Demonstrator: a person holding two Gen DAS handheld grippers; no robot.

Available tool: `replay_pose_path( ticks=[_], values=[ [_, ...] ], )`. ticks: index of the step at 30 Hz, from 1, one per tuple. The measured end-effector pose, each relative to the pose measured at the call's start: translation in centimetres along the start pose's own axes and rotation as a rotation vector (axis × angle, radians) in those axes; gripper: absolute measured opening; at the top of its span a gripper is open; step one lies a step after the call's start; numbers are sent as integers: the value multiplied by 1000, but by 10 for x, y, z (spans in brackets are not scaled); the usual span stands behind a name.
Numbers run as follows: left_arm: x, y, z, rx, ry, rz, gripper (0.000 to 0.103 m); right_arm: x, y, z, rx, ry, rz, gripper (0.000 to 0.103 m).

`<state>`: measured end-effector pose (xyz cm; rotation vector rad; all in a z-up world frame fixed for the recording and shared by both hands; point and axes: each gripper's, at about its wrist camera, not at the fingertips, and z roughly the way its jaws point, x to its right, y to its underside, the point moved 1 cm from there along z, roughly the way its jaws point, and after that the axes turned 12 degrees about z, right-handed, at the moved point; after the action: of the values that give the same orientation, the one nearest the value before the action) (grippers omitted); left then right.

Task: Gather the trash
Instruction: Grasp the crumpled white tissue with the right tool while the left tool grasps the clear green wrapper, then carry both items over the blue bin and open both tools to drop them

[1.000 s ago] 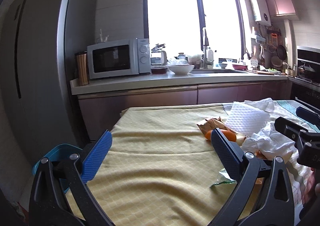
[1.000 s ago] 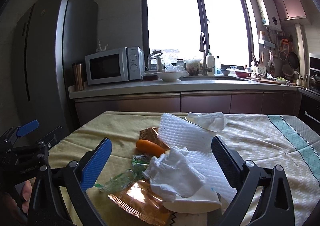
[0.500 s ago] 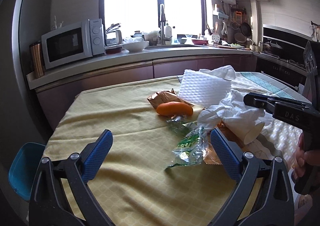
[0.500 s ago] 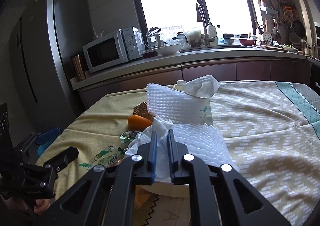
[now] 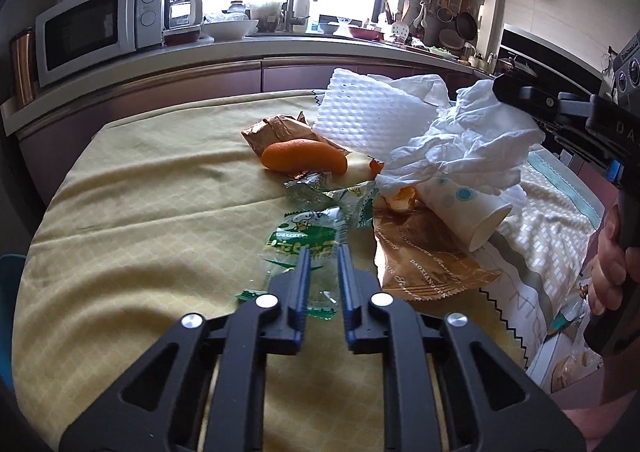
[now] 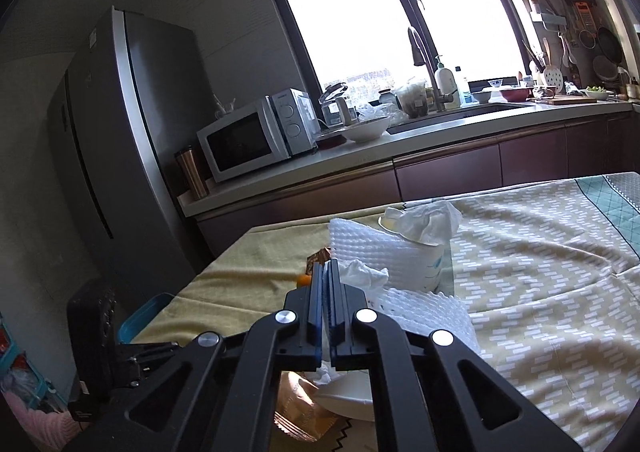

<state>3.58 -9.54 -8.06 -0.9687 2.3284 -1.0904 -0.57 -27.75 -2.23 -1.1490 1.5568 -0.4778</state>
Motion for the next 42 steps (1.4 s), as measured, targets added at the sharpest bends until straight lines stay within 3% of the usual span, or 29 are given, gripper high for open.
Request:
replay_pose_path(
  ticks=[12,23,32,42],
  values=[
    [-30,-5,-34,70,-70,-56,1,-25,-20,1,-1,-170,42,2],
    [-69,3,-75,119,-135,-125,1,-73,-11,28,-83,-302,-3,2],
    [-112,24,-113,133,-259,-194,1,-122,-2,62,-167,-426,-44,2],
    [-177,68,-164,122,-438,-321,1,-191,17,116,-281,-584,-91,1]
  ],
)
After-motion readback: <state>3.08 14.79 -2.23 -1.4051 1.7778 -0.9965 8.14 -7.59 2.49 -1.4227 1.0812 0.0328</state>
